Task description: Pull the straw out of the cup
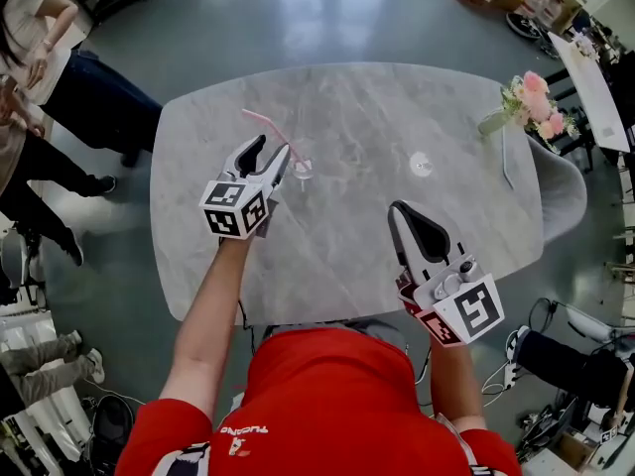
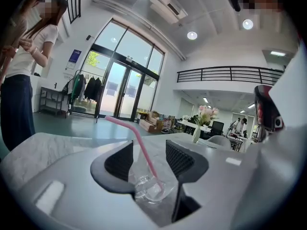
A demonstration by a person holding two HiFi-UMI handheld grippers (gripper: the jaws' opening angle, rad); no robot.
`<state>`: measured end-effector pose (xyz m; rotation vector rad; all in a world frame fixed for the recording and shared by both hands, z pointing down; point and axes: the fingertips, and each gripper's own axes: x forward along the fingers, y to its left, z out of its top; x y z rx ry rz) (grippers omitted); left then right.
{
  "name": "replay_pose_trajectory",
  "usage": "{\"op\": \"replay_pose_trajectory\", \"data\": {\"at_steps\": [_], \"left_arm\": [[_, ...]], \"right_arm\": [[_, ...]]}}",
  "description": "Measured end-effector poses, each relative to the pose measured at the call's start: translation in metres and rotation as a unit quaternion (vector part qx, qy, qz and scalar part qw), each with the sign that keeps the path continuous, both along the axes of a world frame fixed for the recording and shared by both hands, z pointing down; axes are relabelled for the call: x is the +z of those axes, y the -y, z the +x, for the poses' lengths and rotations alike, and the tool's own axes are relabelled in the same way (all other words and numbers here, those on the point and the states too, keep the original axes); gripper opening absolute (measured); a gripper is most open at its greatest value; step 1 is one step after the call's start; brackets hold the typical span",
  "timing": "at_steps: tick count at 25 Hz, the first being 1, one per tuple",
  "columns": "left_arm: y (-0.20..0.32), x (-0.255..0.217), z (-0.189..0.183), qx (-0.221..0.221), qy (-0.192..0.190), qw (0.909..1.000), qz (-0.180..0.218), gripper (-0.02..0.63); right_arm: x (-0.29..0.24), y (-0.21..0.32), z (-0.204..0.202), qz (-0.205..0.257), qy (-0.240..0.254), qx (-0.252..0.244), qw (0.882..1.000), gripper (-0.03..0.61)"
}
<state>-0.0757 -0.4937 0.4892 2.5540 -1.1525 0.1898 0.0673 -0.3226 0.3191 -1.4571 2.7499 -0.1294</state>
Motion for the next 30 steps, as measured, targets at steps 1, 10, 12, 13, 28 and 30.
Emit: {"op": "replay_pose_trajectory", "data": {"at_steps": [1, 10, 12, 13, 28, 30], "left_arm": [[0.003, 0.005, 0.001, 0.001, -0.001, 1.0, -0.007, 0.192], [0.023, 0.026, 0.012, 0.018, -0.011, 0.9992, -0.033, 0.192], [0.027, 0.028, 0.014, 0.019, -0.011, 0.9992, -0.034, 0.192], [0.028, 0.03, 0.015, 0.018, -0.011, 0.9992, -0.035, 0.192], [0.026, 0.027, 0.019, 0.035, -0.004, 0.9991, -0.022, 0.047], [0.023, 0.023, 0.02, 0.036, -0.002, 0.9993, -0.013, 0.031]], "right_arm": [[0.001, 0.001, 0.001, -0.001, -0.001, 0.003, 1.0, 0.0], [0.008, 0.007, 0.008, -0.015, -0.006, 0.027, 1.0, 0.0], [0.01, 0.008, 0.009, -0.017, -0.007, 0.03, 0.999, 0.0], [0.011, 0.008, 0.009, -0.018, -0.008, 0.032, 0.999, 0.0], [0.016, 0.004, 0.011, -0.025, -0.01, 0.036, 0.999, 0.0], [0.015, 0.002, 0.011, -0.024, -0.01, 0.037, 0.999, 0.0]]}}
